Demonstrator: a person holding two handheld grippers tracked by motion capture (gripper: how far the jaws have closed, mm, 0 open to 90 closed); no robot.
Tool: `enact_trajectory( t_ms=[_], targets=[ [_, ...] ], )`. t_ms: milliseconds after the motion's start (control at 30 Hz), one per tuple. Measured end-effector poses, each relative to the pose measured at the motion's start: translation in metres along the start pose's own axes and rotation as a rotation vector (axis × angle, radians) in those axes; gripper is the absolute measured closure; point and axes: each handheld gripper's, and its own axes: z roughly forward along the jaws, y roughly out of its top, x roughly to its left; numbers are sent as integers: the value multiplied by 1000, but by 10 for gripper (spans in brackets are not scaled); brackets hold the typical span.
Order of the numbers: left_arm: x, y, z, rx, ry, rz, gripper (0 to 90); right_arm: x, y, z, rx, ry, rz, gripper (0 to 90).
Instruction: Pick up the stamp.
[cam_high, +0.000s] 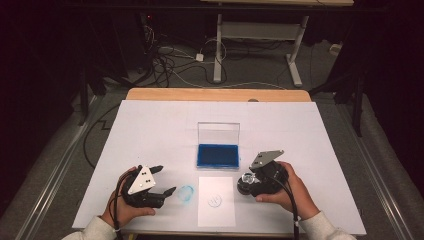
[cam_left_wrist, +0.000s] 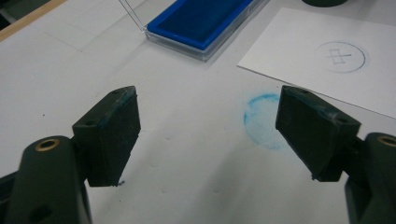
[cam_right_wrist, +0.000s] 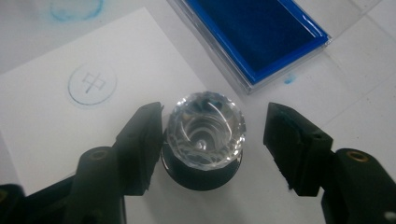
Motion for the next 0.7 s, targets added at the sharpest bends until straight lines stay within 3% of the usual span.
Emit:
enact_trajectory(
  t_ms=[100,400,700],
  targets=[
    [0,0,0,2,-3,-1,214,0,0,0,-6,7,-19,450],
    [-2,1,3,22,-13,21,226,1,6,3,11,11,-57,474],
    [-2,0,4,28,-19,20,225,1,8,5,28,22,-56,521]
  ],
)
